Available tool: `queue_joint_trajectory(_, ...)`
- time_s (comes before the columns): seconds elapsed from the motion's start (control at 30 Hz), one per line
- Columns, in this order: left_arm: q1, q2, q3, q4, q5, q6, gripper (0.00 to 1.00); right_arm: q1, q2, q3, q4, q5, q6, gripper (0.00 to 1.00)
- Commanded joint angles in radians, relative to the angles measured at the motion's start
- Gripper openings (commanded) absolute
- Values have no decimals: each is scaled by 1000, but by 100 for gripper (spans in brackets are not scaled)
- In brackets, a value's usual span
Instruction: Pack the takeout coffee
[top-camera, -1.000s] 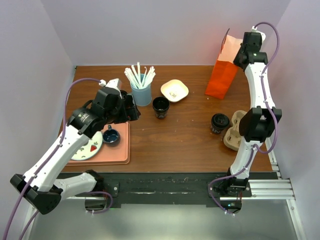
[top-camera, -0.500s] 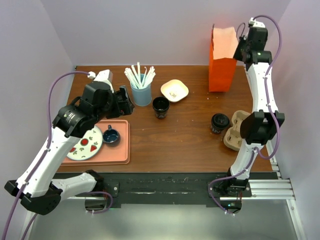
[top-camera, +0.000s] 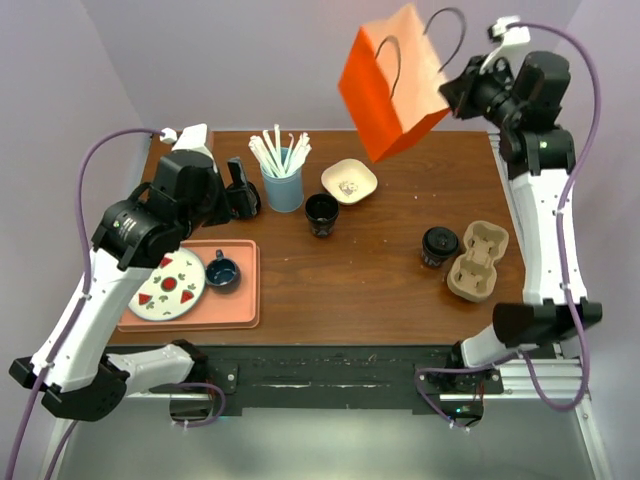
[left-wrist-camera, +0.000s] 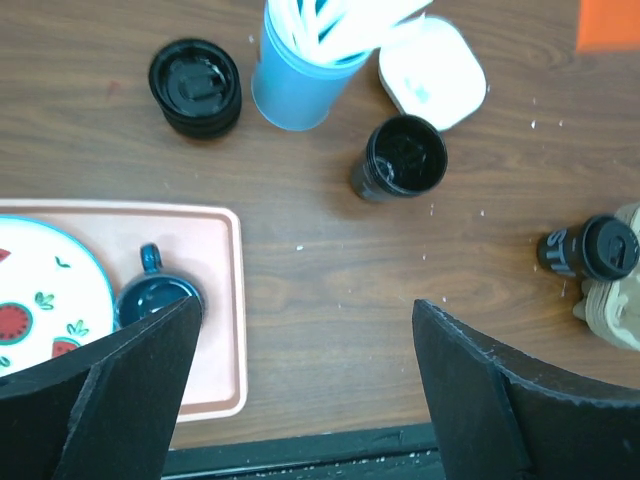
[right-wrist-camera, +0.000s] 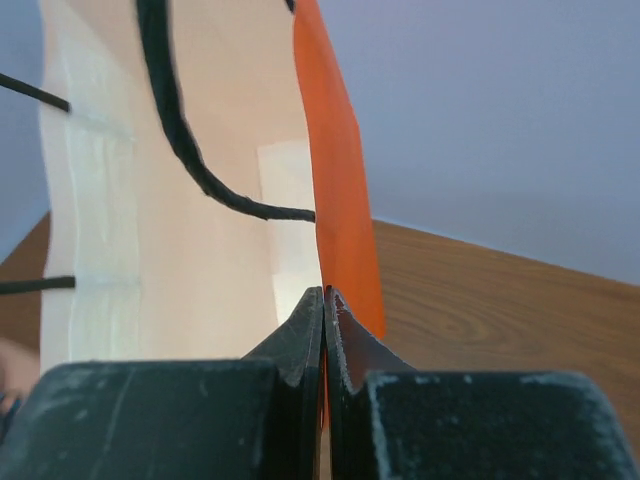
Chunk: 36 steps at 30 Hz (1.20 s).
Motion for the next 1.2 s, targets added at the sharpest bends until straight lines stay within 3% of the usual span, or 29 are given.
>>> queue_joint_trajectory(0.0,2,32,135,-81,-73,30,91,98,-144,-139,32,-257,-79,0)
queue_joint_trajectory(0.17,2,-15,116,-46,-119,57,91,146,-273,-203,-103,-452,-155,0)
queue_joint_trajectory(0.33,1,-15,102,-59,-135,51,91,158,-373,-319,-200,-518,-199,0)
queue_joint_trajectory(0.53,1,-17,88,-46,-121,74,91,234,-447,-468,-243,-471,-243,0)
queue_joint_trajectory(0.83,2,-47,-120,29,-58,97,91,305,-422,-591,-301,-402,-346,0)
queue_joint_trajectory(1.17,1,-41,-183,56,-40,90,91,399,-362,-710,-155,-340,-362,0)
